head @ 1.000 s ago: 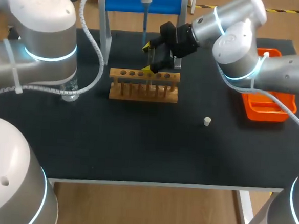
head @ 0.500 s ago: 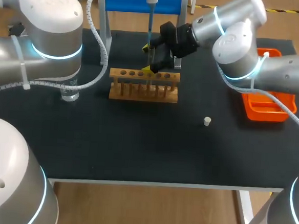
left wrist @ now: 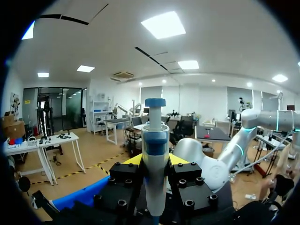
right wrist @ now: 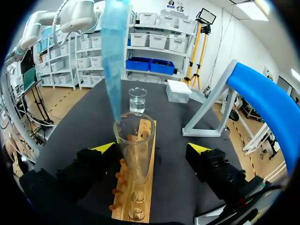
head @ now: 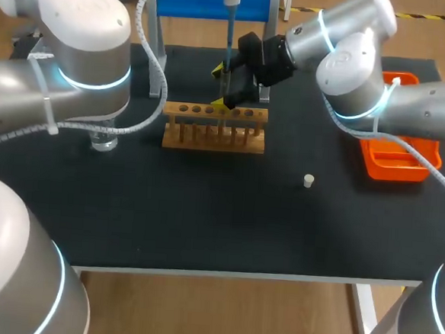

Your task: Invert the test tube, pick up the pipette, mount the tip to pipette, aspirate from beaker and dispense into the tube, eject the tip, return the pipette, and cap with the stopper.

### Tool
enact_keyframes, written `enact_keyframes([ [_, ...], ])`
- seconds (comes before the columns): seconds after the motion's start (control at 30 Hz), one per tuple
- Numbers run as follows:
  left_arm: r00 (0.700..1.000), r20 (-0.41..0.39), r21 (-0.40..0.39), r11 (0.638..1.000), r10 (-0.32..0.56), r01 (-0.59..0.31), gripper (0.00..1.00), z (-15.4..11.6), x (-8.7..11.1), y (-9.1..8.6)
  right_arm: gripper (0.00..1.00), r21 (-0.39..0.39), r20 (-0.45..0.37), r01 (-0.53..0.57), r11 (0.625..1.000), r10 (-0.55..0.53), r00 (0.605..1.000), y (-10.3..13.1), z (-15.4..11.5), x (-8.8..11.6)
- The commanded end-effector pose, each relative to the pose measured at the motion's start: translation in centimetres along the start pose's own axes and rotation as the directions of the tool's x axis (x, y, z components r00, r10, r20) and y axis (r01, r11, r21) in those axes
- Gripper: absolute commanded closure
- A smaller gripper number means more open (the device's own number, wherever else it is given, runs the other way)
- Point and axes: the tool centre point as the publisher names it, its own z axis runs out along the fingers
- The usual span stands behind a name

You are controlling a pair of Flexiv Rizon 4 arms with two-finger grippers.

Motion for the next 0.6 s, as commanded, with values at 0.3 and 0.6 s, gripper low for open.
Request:
enact_keyframes([
  [0.3,1.000,-0.001,0.038,0.999,0.009,-0.009,1.00,0.3,-0.6,1.2,0.00,0.003,-0.003,0.000,1.000,0.000,1.000,0.1,-0.1,0.0],
  [0.6,1.000,0.009,0.030,0.999,0.014,-0.014,1.00,0.0,-0.8,1.7,0.00,0.003,-0.003,0.000,1.000,0.000,1.000,0.1,-0.1,0.0],
])
